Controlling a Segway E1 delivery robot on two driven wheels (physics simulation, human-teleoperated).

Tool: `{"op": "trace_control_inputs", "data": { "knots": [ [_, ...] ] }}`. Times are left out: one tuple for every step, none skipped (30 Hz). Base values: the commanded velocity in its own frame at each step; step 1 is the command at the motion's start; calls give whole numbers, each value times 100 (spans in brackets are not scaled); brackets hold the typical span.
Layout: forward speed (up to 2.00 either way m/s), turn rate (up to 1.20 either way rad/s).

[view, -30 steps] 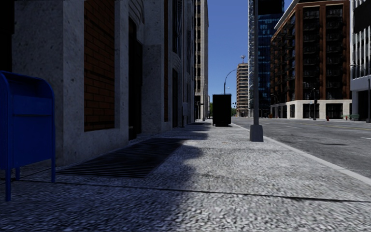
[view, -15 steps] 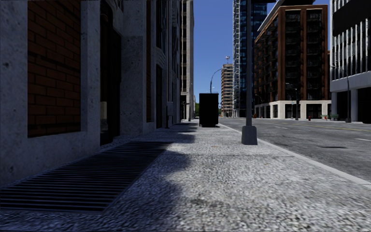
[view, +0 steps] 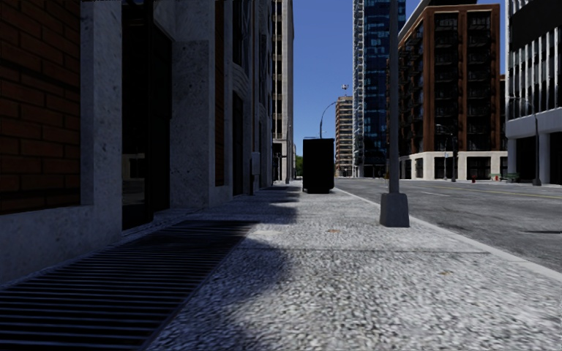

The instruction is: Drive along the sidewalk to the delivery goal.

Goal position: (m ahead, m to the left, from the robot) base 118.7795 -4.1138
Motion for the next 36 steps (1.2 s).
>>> {"op": "trace_control_inputs", "data": {
  "knots": [
    [154,0],
    [154,0],
    [154,0],
    [154,0],
    [154,0],
    [154,0],
    [154,0],
    [154,0],
    [154,0],
    [154,0],
    [154,0],
    [154,0],
    [154,0],
    [154,0],
    [154,0],
    [154,0],
    [154,0],
    [154,0],
    [154,0],
    [154,0],
    [154,0],
    [154,0],
    [154,0],
    [154,0],
    [154,0],
    [154,0],
    [154,0],
    [154,0],
    [154,0],
    [154,0],
    [154,0],
    [154,0],
    [154,0],
    [154,0],
    [154,0],
    [154,0]
  ]
}}
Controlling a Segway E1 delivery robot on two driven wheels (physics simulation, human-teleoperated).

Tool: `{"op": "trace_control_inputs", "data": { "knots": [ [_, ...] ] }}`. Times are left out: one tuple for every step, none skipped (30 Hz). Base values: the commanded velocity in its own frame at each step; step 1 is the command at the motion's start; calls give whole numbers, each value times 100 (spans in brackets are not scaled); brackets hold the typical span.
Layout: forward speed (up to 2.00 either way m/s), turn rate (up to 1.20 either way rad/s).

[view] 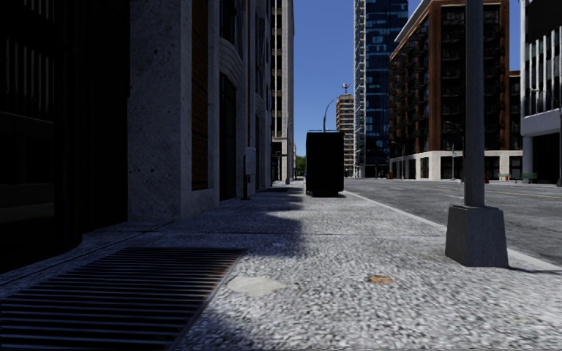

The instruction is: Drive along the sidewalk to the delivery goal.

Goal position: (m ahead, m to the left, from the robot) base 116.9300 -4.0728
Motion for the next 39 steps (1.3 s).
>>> {"op": "trace_control_inputs", "data": {
  "knots": [
    [154,0],
    [154,0],
    [154,0],
    [154,0],
    [154,0],
    [154,0],
    [154,0],
    [154,0],
    [154,0],
    [154,0],
    [154,0],
    [154,0],
    [154,0],
    [154,0],
    [154,0],
    [154,0],
    [154,0],
    [154,0],
    [154,0],
    [154,0],
    [154,0],
    [154,0],
    [154,0],
    [154,0],
    [154,0],
    [154,0],
    [154,0],
    [154,0],
    [154,0],
    [154,0],
    [154,0],
    [154,0],
    [154,0],
    [154,0],
    [154,0],
    [154,0],
    [154,0],
    [154,0],
    [154,0]
  ]
}}
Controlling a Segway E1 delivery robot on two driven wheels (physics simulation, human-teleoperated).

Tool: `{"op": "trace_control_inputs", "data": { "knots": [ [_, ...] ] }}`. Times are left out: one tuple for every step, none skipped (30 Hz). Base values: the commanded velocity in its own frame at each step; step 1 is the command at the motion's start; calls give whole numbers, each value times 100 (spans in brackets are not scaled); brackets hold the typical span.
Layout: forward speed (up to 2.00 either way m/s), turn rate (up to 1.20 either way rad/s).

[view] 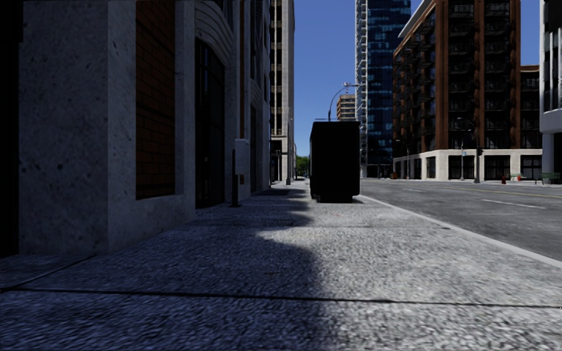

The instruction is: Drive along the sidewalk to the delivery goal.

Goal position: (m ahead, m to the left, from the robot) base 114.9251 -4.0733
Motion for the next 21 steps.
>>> {"op": "trace_control_inputs", "data": {
  "knots": [
    [154,0],
    [154,0],
    [154,0],
    [154,0],
    [154,0],
    [154,0],
    [154,0],
    [154,0],
    [154,0],
    [154,0],
    [154,0],
    [154,0],
    [154,0],
    [154,0],
    [154,0],
    [154,0],
    [154,0],
    [154,0],
    [154,0],
    [154,0],
    [154,0]
  ]
}}
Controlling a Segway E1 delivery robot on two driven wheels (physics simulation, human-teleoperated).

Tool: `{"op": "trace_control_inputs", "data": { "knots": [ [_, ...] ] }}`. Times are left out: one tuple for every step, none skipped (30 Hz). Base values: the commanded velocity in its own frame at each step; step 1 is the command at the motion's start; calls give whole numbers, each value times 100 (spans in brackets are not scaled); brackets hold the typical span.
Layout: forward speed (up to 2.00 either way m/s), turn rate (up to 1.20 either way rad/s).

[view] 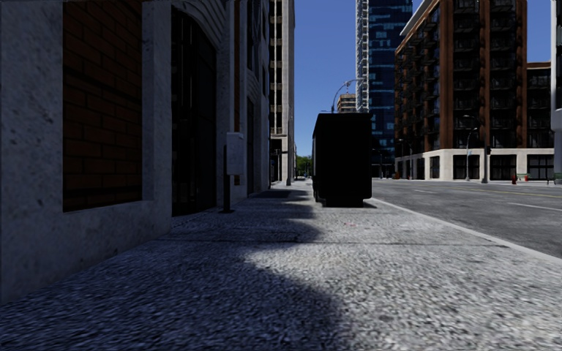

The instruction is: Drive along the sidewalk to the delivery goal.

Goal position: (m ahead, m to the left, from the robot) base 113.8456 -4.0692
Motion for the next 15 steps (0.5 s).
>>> {"op": "trace_control_inputs", "data": {
  "knots": [
    [154,0],
    [154,0],
    [154,0],
    [154,0],
    [154,0],
    [154,0],
    [154,0],
    [154,0],
    [154,0],
    [154,0],
    [154,0],
    [154,0],
    [154,0],
    [154,0],
    [154,0]
  ]
}}
